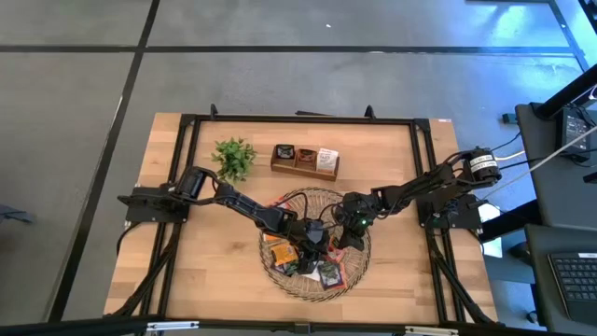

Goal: Pick & Place Tea
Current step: Put the orange and black tea bag into the middle section of the wooden organizer

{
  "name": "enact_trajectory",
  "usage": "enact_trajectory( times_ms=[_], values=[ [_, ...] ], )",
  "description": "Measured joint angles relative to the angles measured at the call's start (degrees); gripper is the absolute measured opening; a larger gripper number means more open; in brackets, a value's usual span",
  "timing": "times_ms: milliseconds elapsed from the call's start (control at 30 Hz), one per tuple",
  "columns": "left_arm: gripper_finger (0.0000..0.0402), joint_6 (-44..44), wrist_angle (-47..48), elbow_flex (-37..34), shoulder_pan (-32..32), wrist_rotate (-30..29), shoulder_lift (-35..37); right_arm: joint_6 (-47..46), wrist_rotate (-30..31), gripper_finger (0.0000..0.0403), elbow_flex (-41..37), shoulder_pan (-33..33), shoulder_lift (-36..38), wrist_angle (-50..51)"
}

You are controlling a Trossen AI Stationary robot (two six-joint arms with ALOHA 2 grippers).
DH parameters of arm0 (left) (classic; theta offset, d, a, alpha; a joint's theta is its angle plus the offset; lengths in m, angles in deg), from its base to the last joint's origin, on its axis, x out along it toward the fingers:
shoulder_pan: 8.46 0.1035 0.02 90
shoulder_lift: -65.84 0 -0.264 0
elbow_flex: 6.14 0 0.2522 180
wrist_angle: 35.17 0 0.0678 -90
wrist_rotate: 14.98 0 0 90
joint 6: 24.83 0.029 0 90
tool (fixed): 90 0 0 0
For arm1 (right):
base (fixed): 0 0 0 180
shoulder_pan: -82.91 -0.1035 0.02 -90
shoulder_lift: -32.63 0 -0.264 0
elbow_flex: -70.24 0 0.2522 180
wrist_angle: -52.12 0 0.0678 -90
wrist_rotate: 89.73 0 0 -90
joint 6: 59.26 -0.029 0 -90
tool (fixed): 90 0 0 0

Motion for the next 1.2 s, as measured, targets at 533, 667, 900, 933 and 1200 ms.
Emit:
enact_trajectory(
  times_ms=[533,667,900,933,1200],
  values=[
    [0.0098,0.97,0.92,-0.20,0.02,1.54,3.69,1.88,-0.64,0.0011,0.46,-0.04,1.16,-0.21],
    [0.0098,1.50,2.24,-0.15,0.13,2.19,5.66,3.21,-0.57,0.0007,0.61,0.00,3.92,0.14],
    [0.0098,3.39,8.62,-0.14,1.69,6.95,12.80,6.71,-0.12,0.0007,0.61,0.02,9.78,2.52],
    [0.0098,4.24,8.80,-0.06,1.96,7.43,14.05,7.47,0.34,0.0007,0.61,0.05,10.53,3.20],
    [0.0098,10.18,12.48,-4.30,4.33,7.56,23.94,12.30,1.04,0.0006,0.57,3.17,18.20,8.84]
  ],
)
